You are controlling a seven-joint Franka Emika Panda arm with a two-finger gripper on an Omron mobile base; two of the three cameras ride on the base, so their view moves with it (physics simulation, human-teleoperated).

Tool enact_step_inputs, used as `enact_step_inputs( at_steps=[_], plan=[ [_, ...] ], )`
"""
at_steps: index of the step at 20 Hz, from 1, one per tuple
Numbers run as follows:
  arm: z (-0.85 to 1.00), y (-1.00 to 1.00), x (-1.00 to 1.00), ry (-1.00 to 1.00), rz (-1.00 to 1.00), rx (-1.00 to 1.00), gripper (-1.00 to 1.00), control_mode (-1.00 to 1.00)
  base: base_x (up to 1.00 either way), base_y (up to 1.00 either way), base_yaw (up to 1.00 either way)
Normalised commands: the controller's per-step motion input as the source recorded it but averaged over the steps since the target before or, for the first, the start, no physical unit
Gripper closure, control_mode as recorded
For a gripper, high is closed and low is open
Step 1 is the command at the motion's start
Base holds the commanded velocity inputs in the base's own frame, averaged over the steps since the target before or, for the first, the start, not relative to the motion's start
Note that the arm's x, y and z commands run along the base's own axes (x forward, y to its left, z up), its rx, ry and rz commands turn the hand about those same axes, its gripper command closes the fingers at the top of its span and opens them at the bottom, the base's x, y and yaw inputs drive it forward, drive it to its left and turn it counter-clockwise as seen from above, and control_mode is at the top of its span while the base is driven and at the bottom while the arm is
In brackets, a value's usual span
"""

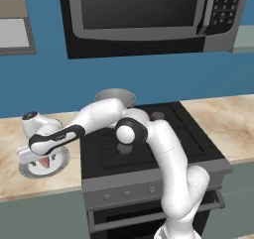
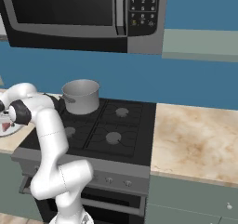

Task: Retrieve the frozen meat and place it in the pot on a burner. Then turn the burner on.

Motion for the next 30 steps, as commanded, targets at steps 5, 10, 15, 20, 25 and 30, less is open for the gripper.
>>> enact_step_inputs(
  at_steps=[5,10,15,20,25,30],
  plan=[
    [-0.14,0.00,0.00,0.00,0.00,0.01,1.00,-1.00,0.00,0.00,0.00],
    [-0.03,-0.01,0.00,0.00,0.00,0.00,1.00,-1.00,0.00,0.00,0.00],
    [0.03,-0.03,-0.03,-0.05,0.00,0.00,1.00,-1.00,0.00,0.00,0.00],
    [0.50,-0.32,-0.12,-0.24,-0.02,0.00,1.00,-1.00,0.00,0.00,0.00],
    [0.72,-0.31,-0.05,-0.13,0.00,0.00,1.00,-1.00,0.00,0.00,0.00],
    [0.66,-0.57,-0.07,-0.23,0.00,0.00,1.00,-1.00,0.00,0.00,0.00]
  ],
)
